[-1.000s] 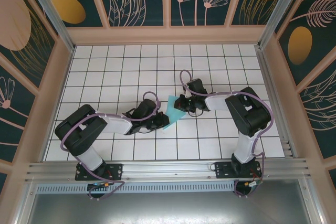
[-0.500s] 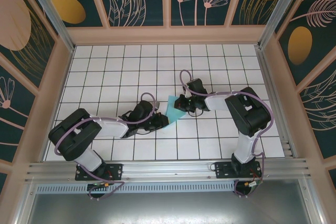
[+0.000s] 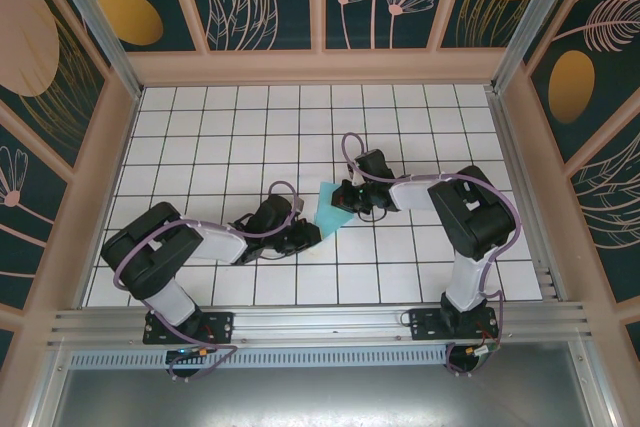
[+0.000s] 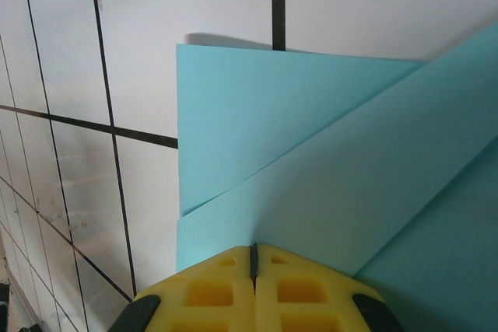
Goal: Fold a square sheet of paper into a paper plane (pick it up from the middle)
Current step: Fourth fold the wing at the center of the table.
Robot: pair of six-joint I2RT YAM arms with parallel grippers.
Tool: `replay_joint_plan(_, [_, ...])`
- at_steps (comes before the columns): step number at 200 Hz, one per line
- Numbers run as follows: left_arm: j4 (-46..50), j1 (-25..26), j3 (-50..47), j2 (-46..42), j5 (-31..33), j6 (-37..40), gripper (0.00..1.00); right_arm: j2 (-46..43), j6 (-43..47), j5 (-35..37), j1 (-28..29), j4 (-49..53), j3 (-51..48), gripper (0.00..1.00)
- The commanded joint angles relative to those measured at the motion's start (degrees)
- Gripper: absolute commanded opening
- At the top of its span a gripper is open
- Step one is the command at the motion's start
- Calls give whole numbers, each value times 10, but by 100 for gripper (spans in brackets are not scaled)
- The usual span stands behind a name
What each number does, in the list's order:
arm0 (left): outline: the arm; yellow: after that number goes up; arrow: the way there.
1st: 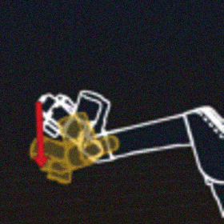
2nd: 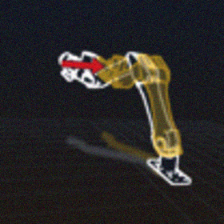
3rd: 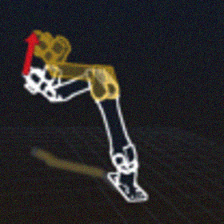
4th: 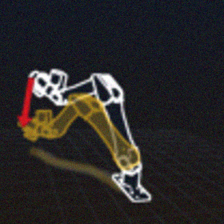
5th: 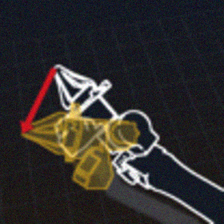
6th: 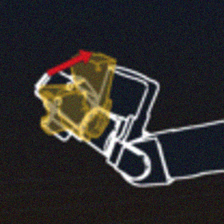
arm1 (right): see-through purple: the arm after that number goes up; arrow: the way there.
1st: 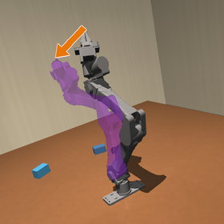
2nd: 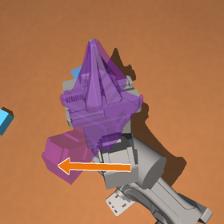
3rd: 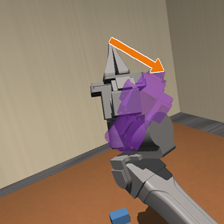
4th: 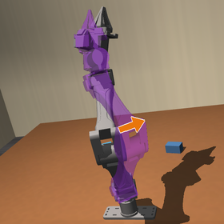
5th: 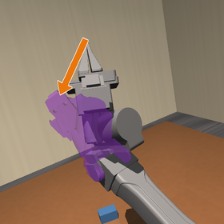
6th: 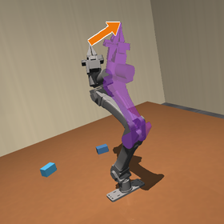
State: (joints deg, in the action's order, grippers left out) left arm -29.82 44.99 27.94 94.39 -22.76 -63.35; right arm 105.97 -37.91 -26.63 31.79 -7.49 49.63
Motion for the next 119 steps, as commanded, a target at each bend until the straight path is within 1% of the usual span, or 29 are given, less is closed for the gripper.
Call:
replay_joint_plan(1, [13, 4, -4, 18, -8, -10, 17, 61, 1, 85, 11, 87, -26, 5])
replay_joint_plan(41, [23, 4, 2, 12, -6, -4, 17, 60, 1, 85, 11, 87, -29, 5])
replay_joint_plan(84, [56, 3, 37, -72, 37, 41, 18, 59, 2, 85, 11, 89, -27, 5])
replay_joint_plan(96, [72, 3, 47, -71, 46, 50, 18, 61, 2, 84, 11, 88, -26, 4])
replay_joint_plan(119, [77, -1, 57, -45, 50, 51, 14, 64, 2, 82, 12, 87, -25, 5])
